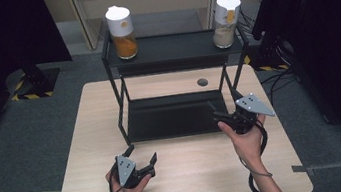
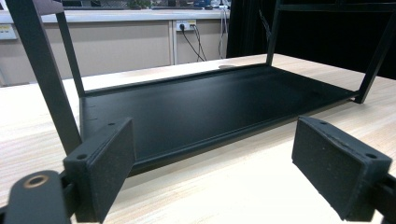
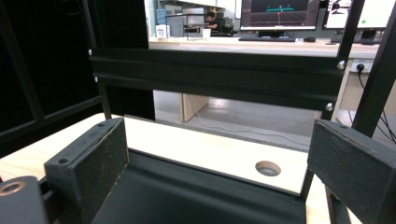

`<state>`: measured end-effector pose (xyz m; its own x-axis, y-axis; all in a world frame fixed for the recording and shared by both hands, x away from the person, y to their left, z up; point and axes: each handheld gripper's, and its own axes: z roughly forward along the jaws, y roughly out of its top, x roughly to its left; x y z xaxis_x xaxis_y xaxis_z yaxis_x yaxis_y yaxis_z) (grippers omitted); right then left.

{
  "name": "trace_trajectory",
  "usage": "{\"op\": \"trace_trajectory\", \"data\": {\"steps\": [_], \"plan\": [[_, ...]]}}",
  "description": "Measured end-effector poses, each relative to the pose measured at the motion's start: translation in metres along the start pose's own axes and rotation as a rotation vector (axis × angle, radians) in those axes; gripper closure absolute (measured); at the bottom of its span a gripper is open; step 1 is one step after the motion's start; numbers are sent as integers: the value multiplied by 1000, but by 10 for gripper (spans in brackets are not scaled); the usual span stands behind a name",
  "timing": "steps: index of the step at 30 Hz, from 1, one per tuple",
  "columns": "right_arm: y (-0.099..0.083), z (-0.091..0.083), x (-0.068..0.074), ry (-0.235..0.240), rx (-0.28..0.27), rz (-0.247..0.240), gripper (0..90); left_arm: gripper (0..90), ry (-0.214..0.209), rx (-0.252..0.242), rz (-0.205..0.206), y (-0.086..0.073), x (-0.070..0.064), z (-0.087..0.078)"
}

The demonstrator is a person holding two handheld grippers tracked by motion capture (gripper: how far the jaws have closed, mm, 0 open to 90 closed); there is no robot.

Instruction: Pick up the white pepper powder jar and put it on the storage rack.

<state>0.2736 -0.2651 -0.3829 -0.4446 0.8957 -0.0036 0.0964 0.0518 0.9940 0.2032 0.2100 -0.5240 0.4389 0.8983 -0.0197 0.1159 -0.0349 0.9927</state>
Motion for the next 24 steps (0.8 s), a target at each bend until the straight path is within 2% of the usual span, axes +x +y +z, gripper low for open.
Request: {"op": "trace_trajectory", "data": {"steps": [24], "plan": [[-48,-9,4,20,103,24,56,132,0,-1,1,0,0,0]]}}
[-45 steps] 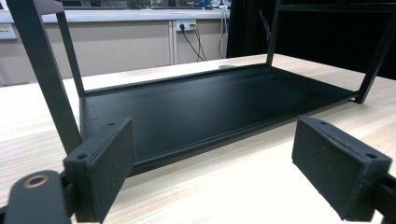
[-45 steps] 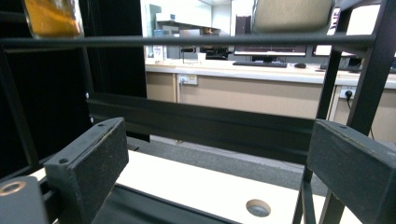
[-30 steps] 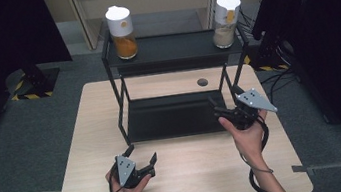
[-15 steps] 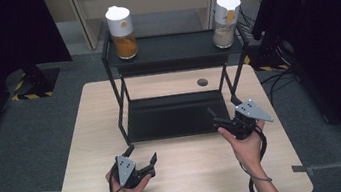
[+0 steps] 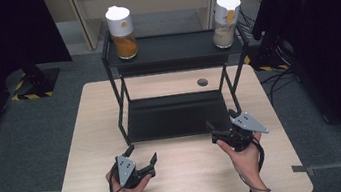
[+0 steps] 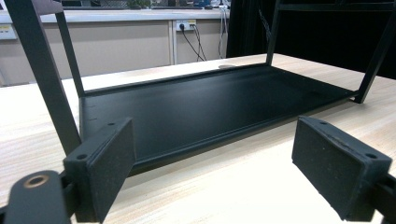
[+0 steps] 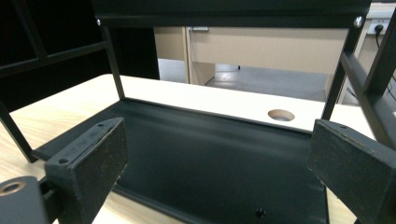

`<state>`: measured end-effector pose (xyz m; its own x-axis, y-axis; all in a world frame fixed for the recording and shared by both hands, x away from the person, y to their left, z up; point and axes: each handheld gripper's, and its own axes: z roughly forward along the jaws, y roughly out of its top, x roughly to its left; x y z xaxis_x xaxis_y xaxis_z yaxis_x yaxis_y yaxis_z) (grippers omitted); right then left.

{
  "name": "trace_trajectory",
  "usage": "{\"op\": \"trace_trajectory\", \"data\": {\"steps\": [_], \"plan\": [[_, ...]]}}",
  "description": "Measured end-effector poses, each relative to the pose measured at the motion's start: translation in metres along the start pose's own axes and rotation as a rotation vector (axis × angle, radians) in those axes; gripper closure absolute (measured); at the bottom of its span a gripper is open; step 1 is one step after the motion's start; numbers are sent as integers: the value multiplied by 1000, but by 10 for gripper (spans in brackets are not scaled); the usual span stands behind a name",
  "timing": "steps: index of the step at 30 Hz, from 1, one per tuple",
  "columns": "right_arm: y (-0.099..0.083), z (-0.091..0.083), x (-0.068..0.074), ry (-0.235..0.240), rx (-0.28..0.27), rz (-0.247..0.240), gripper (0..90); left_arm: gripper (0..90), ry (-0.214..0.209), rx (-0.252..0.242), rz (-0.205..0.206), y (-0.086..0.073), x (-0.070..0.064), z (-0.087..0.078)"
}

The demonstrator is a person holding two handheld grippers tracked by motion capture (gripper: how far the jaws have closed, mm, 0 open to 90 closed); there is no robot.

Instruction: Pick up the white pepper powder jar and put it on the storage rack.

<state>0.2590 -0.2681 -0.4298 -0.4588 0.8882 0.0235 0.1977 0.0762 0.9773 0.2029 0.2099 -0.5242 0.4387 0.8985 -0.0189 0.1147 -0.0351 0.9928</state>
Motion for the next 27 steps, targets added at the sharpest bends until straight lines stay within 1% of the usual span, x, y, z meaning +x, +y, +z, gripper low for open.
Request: {"op": "trace_trajectory", "data": {"steps": [10,16,27], "plan": [[-18,-1,0,-4,24,17,56,132,0,0,-1,0,0,0],[-24,-3,-1,-7,28,18,56,132,0,0,1,0,0,0],[-38,-6,-2,-9,53,29,56,132,1,0,2,0,0,0]]}}
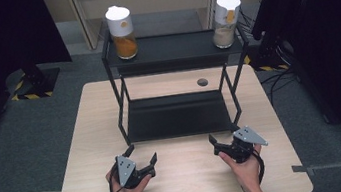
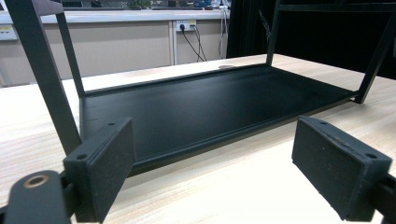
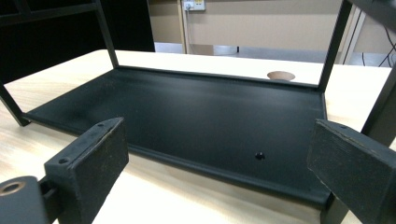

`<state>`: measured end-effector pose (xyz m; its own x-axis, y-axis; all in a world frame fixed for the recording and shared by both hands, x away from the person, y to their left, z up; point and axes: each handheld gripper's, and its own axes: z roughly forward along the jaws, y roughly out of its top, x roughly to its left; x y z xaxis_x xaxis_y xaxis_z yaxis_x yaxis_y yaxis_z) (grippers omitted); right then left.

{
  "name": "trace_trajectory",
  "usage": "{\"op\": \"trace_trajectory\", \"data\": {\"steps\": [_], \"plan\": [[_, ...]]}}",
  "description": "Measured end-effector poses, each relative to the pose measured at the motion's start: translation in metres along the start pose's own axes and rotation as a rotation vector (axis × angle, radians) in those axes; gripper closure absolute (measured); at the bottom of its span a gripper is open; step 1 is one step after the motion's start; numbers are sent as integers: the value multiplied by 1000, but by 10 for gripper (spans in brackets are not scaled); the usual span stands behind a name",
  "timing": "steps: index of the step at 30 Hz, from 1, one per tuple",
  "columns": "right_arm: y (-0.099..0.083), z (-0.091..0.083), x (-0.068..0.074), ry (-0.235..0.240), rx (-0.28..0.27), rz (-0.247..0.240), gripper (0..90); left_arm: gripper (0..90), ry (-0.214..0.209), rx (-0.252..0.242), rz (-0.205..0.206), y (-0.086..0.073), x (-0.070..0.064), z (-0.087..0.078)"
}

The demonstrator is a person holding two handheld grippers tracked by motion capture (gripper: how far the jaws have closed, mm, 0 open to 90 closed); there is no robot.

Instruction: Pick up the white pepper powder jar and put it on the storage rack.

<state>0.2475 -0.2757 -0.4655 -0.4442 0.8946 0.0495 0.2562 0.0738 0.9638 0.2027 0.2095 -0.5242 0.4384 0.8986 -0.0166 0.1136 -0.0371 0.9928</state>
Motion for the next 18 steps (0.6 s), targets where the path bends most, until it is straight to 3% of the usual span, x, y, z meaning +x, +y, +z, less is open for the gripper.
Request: {"op": "trace_trajectory", "data": {"steps": [18], "plan": [[-23,-1,1,-2,14,7,59,132,0,1,2,0,-1,0]]}}
